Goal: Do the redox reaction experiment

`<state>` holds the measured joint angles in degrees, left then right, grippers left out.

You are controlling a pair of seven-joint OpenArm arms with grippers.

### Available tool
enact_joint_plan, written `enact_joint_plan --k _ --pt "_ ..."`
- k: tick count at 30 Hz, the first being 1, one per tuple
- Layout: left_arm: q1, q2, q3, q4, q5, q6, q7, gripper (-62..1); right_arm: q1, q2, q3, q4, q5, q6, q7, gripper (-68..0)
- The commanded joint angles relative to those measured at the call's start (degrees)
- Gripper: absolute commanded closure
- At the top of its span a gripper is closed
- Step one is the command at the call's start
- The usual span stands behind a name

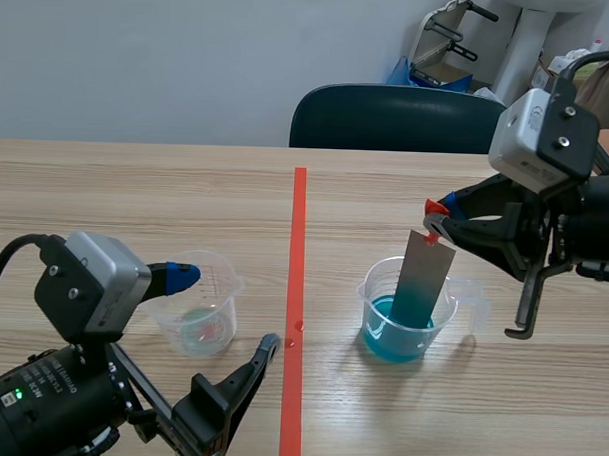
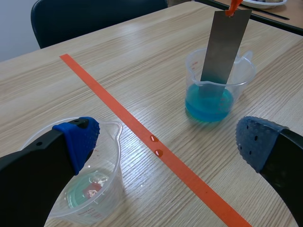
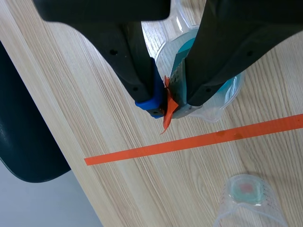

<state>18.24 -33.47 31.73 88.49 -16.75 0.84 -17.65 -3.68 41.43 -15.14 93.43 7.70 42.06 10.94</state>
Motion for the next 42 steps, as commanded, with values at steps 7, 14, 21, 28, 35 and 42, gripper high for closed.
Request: enact_joint_plan --k 7,14,21,28,35,42 --pt "-0.17 0.59 0.17 0.83 -0.11 -0.11 -0.81 -62.0 0.52 0.81 0.07 0.55 0.02 0.66 0.39 -0.8" --pt "-0.17 0.59 0.17 0.83 -0.11 -0.11 -0.81 -62.0 0.52 0.81 0.07 0.55 0.02 0.66 0.39 -0.8" --pt "-0.2 0.59 0.17 0.83 -0.11 -0.11 -0.83 -62.0 0.52 0.81 0.11 0.59 0.02 0.66 0.39 -0.8" --pt "-0.2 0.59 0.17 0.83 -0.11 -0.11 -0.83 -62.0 0.5 2.23 1.49 4.2 1.2 0.66 -0.11 -0.8" --pt "-0.2 0.59 0.17 0.83 -0.11 -0.11 -0.83 -62.0 0.5 8.04 1.75 10.91 9.97 0.66 -4.17 -0.8" --pt "-0.17 0.59 0.17 0.83 -0.11 -0.11 -0.81 -62.0 0.5 15.54 2.14 17.68 19.87 0.66 -9.22 -0.8"
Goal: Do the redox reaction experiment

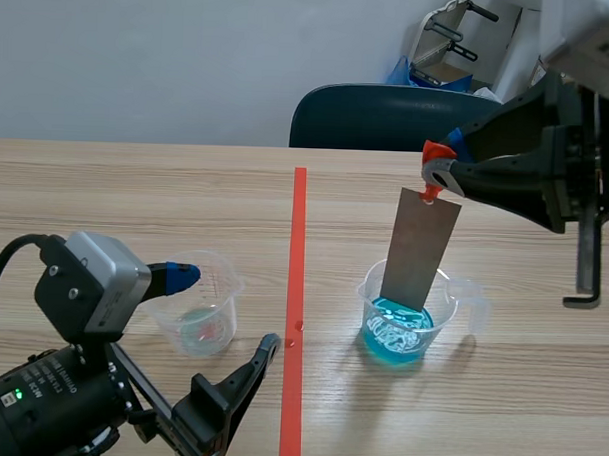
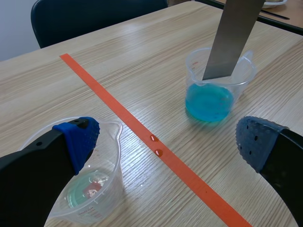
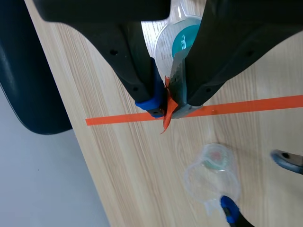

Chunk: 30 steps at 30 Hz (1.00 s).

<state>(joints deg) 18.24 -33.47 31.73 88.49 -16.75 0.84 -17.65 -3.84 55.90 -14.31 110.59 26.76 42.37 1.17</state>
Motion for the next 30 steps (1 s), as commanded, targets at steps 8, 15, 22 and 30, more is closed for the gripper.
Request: enact_joint_plan --k 8,15,22,30 --pt "-0.17 0.59 0.17 0.83 -0.11 -0.11 -0.81 -62.0 0.66 6.71 6.82 5.62 11.13 0.35 -4.11 -0.8" --pt "-0.17 0.59 0.17 0.83 -0.11 -0.11 -0.81 -62.0 0.66 7.76 9.05 7.23 14.93 0.35 -7.32 -0.8" --pt "-0.17 0.59 0.17 0.83 -0.11 -0.11 -0.81 -62.0 0.66 7.74 9.29 7.23 15.34 0.35 -7.28 -0.8" --pt "-0.17 0.59 0.17 0.83 -0.11 -0.11 -0.81 -62.0 0.66 7.72 9.29 7.23 15.54 0.35 -7.28 -0.8"
